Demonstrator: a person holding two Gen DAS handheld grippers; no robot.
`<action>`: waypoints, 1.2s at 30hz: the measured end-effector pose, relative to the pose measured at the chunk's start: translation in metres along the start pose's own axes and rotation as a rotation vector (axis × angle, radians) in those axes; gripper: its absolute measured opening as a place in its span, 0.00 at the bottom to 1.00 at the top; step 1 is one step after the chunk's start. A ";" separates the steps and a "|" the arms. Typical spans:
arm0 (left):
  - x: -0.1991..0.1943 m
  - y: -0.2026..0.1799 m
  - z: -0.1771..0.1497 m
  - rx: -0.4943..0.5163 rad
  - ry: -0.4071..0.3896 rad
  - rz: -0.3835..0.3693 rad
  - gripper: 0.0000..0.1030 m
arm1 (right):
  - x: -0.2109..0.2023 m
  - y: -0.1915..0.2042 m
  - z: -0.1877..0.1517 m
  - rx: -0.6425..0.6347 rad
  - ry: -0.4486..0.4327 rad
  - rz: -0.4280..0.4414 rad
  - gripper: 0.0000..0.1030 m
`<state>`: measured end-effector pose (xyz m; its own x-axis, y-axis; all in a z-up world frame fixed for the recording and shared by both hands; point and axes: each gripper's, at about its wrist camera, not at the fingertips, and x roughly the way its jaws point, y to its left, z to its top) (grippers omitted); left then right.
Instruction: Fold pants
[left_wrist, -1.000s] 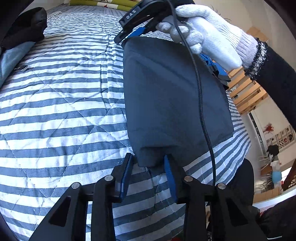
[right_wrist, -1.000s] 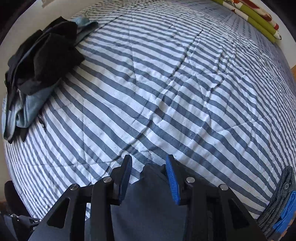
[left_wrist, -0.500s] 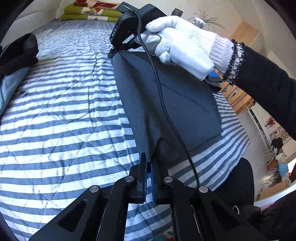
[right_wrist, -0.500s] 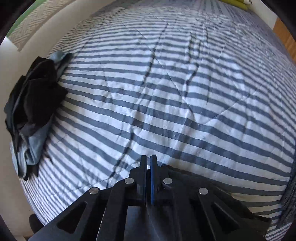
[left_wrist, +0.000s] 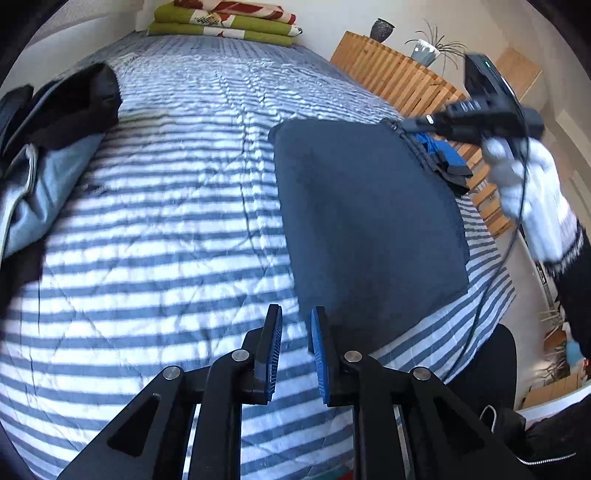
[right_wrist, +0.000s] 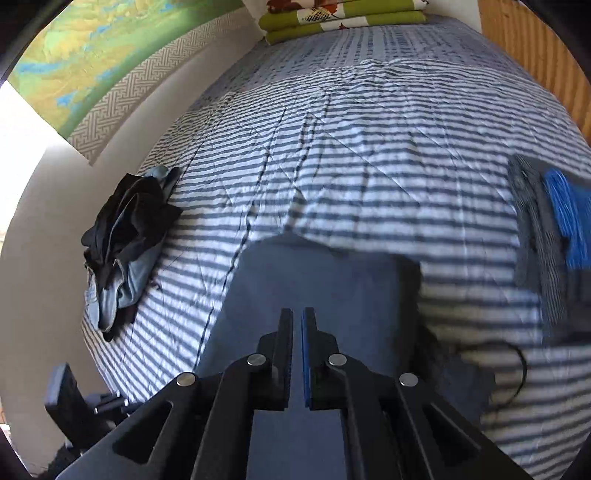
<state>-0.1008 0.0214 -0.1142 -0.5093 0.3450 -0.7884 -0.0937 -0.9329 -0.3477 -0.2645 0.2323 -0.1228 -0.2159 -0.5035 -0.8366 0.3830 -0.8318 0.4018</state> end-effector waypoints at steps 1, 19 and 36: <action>-0.001 -0.007 0.007 0.014 -0.008 -0.007 0.23 | -0.008 -0.009 -0.019 0.012 -0.005 0.020 0.05; 0.062 -0.077 0.043 0.160 0.061 0.049 0.44 | -0.019 -0.067 -0.116 0.126 -0.041 -0.009 0.06; 0.083 -0.061 0.051 0.118 0.106 0.139 0.45 | -0.005 -0.065 -0.113 0.151 -0.039 -0.001 0.05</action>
<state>-0.1808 0.1018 -0.1324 -0.4322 0.2149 -0.8758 -0.1309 -0.9759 -0.1748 -0.1872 0.3154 -0.1869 -0.2520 -0.5086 -0.8233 0.2436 -0.8567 0.4546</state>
